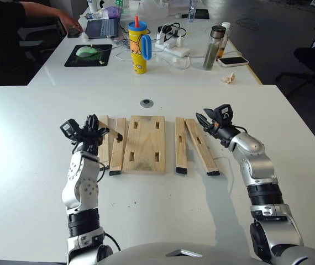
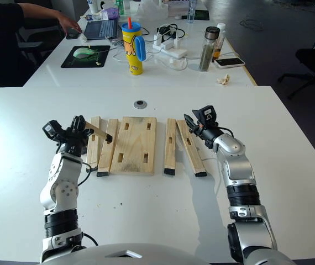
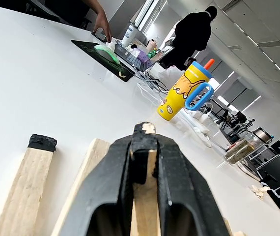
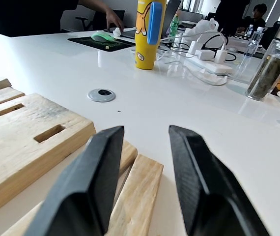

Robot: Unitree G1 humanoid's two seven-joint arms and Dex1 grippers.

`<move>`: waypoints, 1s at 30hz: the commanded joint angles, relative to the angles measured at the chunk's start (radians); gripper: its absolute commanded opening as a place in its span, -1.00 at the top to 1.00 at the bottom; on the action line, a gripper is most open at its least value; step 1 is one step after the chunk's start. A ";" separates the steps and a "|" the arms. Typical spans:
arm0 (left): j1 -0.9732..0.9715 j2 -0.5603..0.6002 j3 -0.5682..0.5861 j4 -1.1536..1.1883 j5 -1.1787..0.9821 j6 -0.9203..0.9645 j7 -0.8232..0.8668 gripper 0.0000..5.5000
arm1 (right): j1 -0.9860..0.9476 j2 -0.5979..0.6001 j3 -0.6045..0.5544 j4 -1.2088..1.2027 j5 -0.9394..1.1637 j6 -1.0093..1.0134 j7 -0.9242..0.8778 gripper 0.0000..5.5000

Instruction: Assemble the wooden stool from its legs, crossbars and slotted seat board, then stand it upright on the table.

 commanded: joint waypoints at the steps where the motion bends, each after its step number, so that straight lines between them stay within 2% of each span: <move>1: -0.004 0.030 -0.009 0.019 0.021 0.026 0.002 0.84 | 0.012 0.007 0.007 -0.018 -0.009 0.011 -0.011 0.39; 11: -0.025 0.067 0.002 0.016 0.017 0.028 -0.013 0.84 | 0.037 0.019 0.015 -0.038 -0.014 0.011 -0.027 0.39; 30: 0.005 0.056 -0.006 -0.022 0.049 0.009 0.011 0.84 | 0.053 0.022 0.041 -0.067 -0.035 0.004 -0.027 0.39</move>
